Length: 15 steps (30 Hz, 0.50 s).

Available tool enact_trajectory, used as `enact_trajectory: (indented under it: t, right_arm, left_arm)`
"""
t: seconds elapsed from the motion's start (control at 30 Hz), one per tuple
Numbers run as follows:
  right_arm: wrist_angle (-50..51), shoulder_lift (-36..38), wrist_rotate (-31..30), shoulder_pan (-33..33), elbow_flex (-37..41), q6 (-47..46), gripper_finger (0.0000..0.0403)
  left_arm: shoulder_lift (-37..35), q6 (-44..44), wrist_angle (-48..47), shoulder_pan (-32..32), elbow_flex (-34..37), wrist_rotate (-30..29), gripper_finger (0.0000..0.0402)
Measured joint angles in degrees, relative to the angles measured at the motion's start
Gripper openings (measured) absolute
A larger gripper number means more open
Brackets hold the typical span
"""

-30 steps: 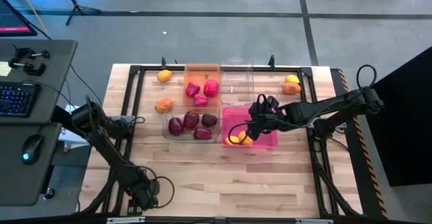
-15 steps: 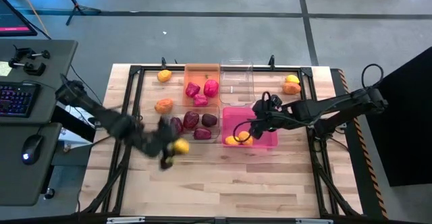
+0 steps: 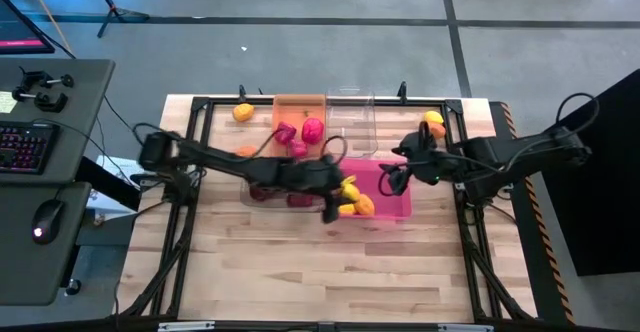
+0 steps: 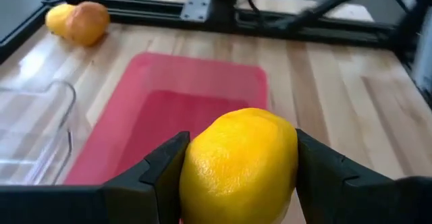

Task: Sort produce into baskets
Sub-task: Put the lemon into the pink bin

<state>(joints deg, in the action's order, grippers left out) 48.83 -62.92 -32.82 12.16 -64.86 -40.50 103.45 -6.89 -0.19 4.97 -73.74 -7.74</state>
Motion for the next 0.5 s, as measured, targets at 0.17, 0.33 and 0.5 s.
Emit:
enact_trajectory:
  t: [0.17, 0.33, 0.5]
  right_arm:
    - [1.1, 0.9, 0.0, 0.0, 0.0, 0.0, 0.0271]
    - [3.8, 0.7, -0.6, 0.0, 0.0, 0.0, 0.0271]
    - [4.7, 0.7, -0.7, 0.0, 0.0, 1.2, 0.0271]
  left_arm:
    - [5.3, -4.9, -7.3, -1.9, -6.9, -0.5, 0.0195]
    - [5.7, 1.0, -7.4, -4.3, -7.2, -0.5, 0.0195]
    - [5.5, -8.2, -9.1, -7.9, -7.2, 0.5, 0.0212]
